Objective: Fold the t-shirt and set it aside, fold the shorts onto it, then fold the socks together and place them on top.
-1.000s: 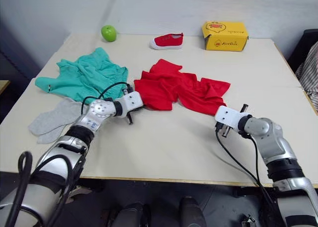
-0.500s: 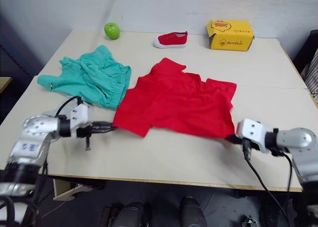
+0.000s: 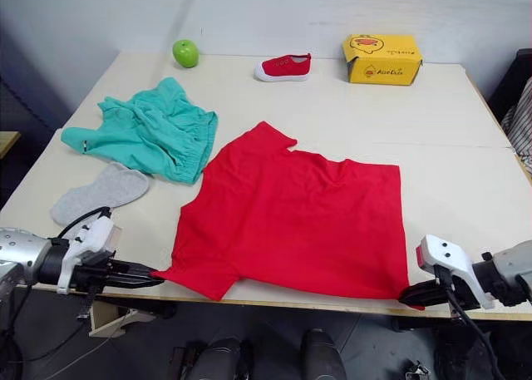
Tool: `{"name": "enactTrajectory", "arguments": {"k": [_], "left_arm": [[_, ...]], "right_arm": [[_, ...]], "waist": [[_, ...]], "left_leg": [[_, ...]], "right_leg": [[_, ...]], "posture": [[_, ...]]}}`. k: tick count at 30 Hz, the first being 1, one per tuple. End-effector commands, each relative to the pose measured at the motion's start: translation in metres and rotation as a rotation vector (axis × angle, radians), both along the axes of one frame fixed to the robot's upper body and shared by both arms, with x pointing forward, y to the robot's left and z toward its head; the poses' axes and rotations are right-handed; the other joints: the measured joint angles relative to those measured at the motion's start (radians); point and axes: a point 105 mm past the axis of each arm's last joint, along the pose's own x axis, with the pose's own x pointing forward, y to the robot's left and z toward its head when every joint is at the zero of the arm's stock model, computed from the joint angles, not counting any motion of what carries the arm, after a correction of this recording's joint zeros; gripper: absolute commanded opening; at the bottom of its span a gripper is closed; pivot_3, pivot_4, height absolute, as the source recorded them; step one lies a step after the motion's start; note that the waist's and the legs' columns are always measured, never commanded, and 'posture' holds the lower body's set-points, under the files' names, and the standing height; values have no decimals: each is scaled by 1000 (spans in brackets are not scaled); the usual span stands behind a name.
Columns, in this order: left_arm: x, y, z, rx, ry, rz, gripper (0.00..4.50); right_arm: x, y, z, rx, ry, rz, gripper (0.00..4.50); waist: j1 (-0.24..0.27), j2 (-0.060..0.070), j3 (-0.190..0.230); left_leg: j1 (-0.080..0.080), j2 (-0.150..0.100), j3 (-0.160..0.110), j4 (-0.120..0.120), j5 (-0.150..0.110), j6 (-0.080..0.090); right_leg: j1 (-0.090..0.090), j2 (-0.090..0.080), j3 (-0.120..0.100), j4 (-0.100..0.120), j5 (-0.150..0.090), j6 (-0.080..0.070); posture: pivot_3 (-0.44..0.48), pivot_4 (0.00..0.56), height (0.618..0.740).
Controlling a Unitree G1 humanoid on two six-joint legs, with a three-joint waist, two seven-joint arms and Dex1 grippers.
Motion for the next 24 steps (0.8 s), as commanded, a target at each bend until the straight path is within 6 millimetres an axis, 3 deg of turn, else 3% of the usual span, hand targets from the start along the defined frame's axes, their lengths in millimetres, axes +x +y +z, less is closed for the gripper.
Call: {"name": "enactTrajectory", "arguments": {"k": [1, 9, 24], "left_arm": [[8, -1, 7, -3, -41, 9, 0], [23, 2, 16, 16, -37, 6, 0], [85, 4, 3, 80, 12, 6, 0]], "right_arm": [[7, -1, 11, 3, -67, -4, 21], [10, -9, 17, 45, -84, -53, 21], [28, -4, 17, 248, 107, -197, 21]], "waist": [[0, 0, 0], [0, 0, 0], [-2, -1, 1]], "left_leg": [[0, 0, 0, 0, 0, 0], [-1, 0, 0, 0, 2, -2], [-1, -1, 3, 5, 3, 0]], "right_leg": [[0, 0, 0, 0, 0, 0], [-1, 1, -2, 1, 0, 0], [-2, 4, -11, 6, 1, 2]], "posture": [[0, 150, 740], [0, 150, 740], [0, 150, 740]]}}
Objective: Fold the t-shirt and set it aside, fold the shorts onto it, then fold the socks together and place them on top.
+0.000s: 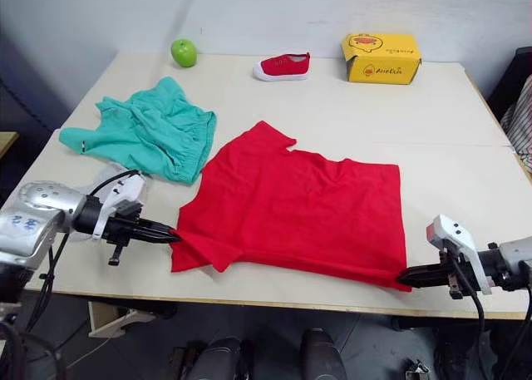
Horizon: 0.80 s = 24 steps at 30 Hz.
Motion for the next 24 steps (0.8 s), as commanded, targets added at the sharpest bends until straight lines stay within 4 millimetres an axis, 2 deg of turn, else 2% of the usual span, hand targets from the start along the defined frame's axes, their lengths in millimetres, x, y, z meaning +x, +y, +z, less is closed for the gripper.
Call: {"name": "enactTrajectory", "arguments": {"k": [1, 7, 12, 15, 18, 24], "left_arm": [[10, 3, 5, -9, -24, 7, 0], [22, 0, 8, -41, -91, 29, 0], [20, 0, 3, -51, -98, 22, 0], [27, -3, 3, -79, -140, 61, 679], [34, -5, 1, -114, -180, 110, 1586], [46, 8, 1, -157, -367, 251, 3578]], "right_arm": [[6, 6, 11, 68, 14, -21, 21], [6, 18, 15, 109, 21, -34, 21], [8, 21, 10, 90, -21, -72, 21], [15, 20, 11, 117, -44, -163, 0], [14, 17, 15, 130, -61, -225, 584], [6, -5, 24, 101, -216, -327, 2684]], "waist": [[1, 0, 0], [5, -1, 0], [5, -1, 1], [6, -1, 1], [7, -1, 1], [14, -2, 1]], "left_leg": [[0, 0, 0, 0, 0, 0], [-1, 0, 0, 1, 0, 0], [-2, 0, 0, 2, 0, 0], [-2, 0, 0, 2, 0, 0], [-2, 0, -1, 2, 0, 0], [-2, 0, -1, 2, 0, 0]], "right_leg": [[0, 0, 0, 0, 0, 0], [-1, 0, -1, 2, 0, 0], [-1, -1, -1, 3, 0, 1], [-1, -2, -1, 3, 0, 1], [-1, -2, -1, 3, 0, 1], [-1, -1, -1, 3, 1, 2]], "posture": [[0, 150, 740], [0, 150, 740], [0, 150, 740], [0, 150, 740], [0, 150, 740], [0, 150, 740]]}}
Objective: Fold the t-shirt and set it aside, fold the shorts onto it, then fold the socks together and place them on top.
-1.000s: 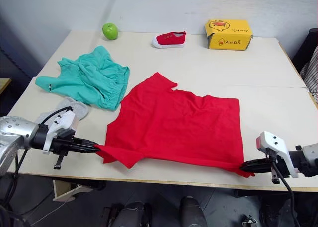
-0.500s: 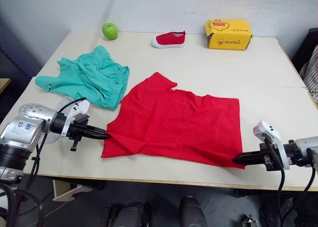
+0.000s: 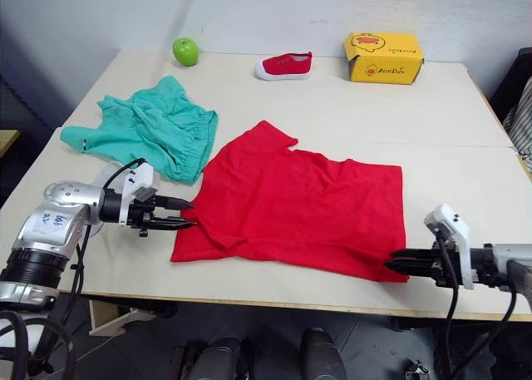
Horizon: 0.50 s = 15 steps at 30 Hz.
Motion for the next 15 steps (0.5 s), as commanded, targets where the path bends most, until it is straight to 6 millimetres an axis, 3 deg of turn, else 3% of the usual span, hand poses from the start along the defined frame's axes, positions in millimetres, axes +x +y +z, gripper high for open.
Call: {"name": "enactTrajectory", "arguments": {"k": [1, 2, 5, 7, 9, 11, 15], "left_arm": [[2, 9, 18, -62, -167, 66, 3890], [-2, 10, 24, -102, -189, 63, 3821], [-24, 10, 35, -156, -217, -6, 3353], [-36, 6, 38, -151, -212, -60, 2719], [-49, -4, 35, -125, -205, -132, 2041], [-64, -18, 24, -90, -186, -221, 1369], [-82, -40, 5, -81, -171, -323, 63]], "right_arm": [[0, -8, 23, -13, -168, -43, 3024], [-1, -9, 29, 1, -201, -55, 3339], [-3, -2, 47, 28, -364, -45, 3229], [-5, 9, 53, 18, -456, -9, 2733], [-10, 26, 46, -68, -529, 114, 2010], [-15, 48, 37, -95, -604, 227, 1313], [-16, 79, 26, -25, -665, 293, 0]], "waist": [[2, 0, 0], [2, 0, 0], [1, 0, 0], [3, 0, 0], [5, 0, 0], [9, 0, 0], [10, 0, 0]], "left_leg": [[0, 0, 0, 0, 0, 0], [0, 0, 0, 0, 0, 0], [0, 1, 0, 0, 0, 0], [0, 1, 0, 0, 0, 0], [1, 1, 0, -1, 0, -1], [3, 1, 0, -3, 0, -1], [4, 0, 0, -3, 0, -1]], "right_leg": [[0, 0, 0, 0, 0, 0], [0, 0, 0, 0, 0, 1], [0, 0, 0, -1, 1, 1], [1, 0, 0, -4, 1, 1], [2, 0, 0, -4, 1, 1], [3, 0, 0, -5, 1, 1], [4, 0, 1, -5, 1, 1]], "posture": [[0, 150, 740], [0, 150, 740], [0, 150, 740], [0, 150, 740], [0, 150, 740], [0, 150, 740], [0, 150, 740]]}}
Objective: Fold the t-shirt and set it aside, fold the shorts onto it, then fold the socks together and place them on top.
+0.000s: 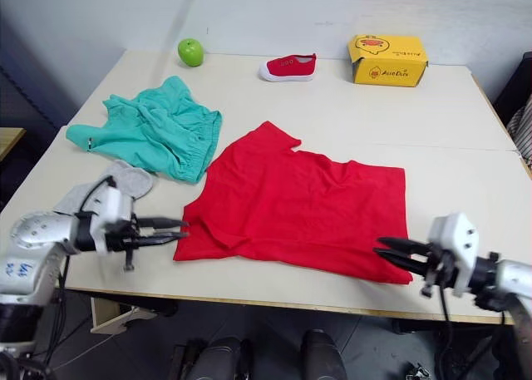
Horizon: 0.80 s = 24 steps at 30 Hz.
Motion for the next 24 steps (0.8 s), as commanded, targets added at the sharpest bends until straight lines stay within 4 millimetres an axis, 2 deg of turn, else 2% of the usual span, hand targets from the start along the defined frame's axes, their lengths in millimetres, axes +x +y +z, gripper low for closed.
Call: {"name": "enactTrajectory", "arguments": {"k": [1, 4, 9, 13, 17, 24], "left_arm": [[-12, -20, -4, -3, -30, -79, 26], [-7, -37, -25, 32, -50, -106, 26], [9, -57, -38, 13, -81, -89, 26], [22, -64, -37, -9, -100, -50, 26], [35, -60, -42, 20, -116, -3, 26], [53, -50, -38, -23, -124, 133, 26]], "right_arm": [[-4, 25, -5, -4, -59, 87, 0], [-2, 37, -34, 3, -9, 113, 0], [11, 20, -57, -29, -11, 47, 0], [16, 7, -62, -34, -21, -7, 0], [20, -21, -65, -28, -23, -143, 0], [19, -51, -67, -23, -31, -326, 0]], "waist": [[0, 0, 0], [3, 0, 0], [3, -1, 0], [1, -1, 0], [1, 0, 0], [2, -1, -1]], "left_leg": [[0, 0, 0, 0, 0, 0], [0, 0, 0, 0, 0, 0], [0, -2, 0, 1, 0, 2], [0, -3, 0, 2, 1, 3], [0, -2, 0, 1, 1, 2], [0, -2, 0, 1, 1, 2]], "right_leg": [[0, 0, 0, 0, 0, 0], [0, 0, 0, 0, 0, 0], [0, 0, 0, 1, 0, 0], [0, 0, 0, 1, 0, 0], [0, 0, -1, 1, 0, 0], [0, -1, -1, 1, 0, 0]], "posture": [[0, 150, 740], [0, 150, 740], [0, 150, 740], [0, 150, 740], [0, 150, 740], [0, 150, 740]]}}
